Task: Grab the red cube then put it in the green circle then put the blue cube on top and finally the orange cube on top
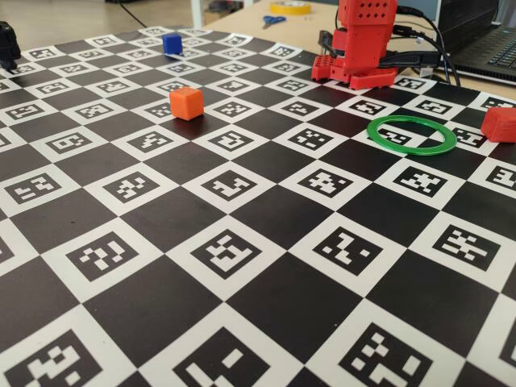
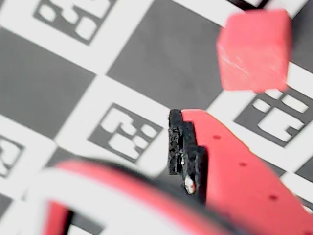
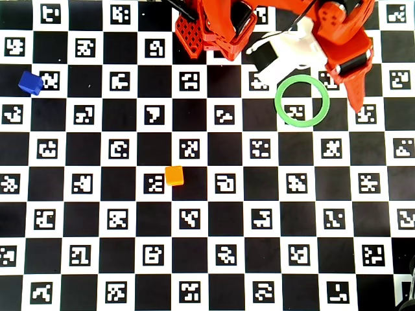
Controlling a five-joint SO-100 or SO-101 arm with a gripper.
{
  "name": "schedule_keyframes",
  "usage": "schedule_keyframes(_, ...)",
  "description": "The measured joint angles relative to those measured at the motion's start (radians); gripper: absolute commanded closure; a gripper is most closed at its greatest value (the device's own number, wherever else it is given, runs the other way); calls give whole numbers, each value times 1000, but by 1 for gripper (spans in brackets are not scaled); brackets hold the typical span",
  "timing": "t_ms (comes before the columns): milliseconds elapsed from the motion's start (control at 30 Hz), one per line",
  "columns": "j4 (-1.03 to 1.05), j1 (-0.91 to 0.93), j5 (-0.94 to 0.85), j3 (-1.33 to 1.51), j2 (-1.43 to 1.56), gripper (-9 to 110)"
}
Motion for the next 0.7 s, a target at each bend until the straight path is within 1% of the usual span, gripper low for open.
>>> schedule_keyframes(333, -34, -144, 71, 138, 0, 47)
schedule_keyframes(533, -95, -219, 97, 195, -15, 46)
schedule_keyframes(700, -198, -270, 97, 298, -63, 46)
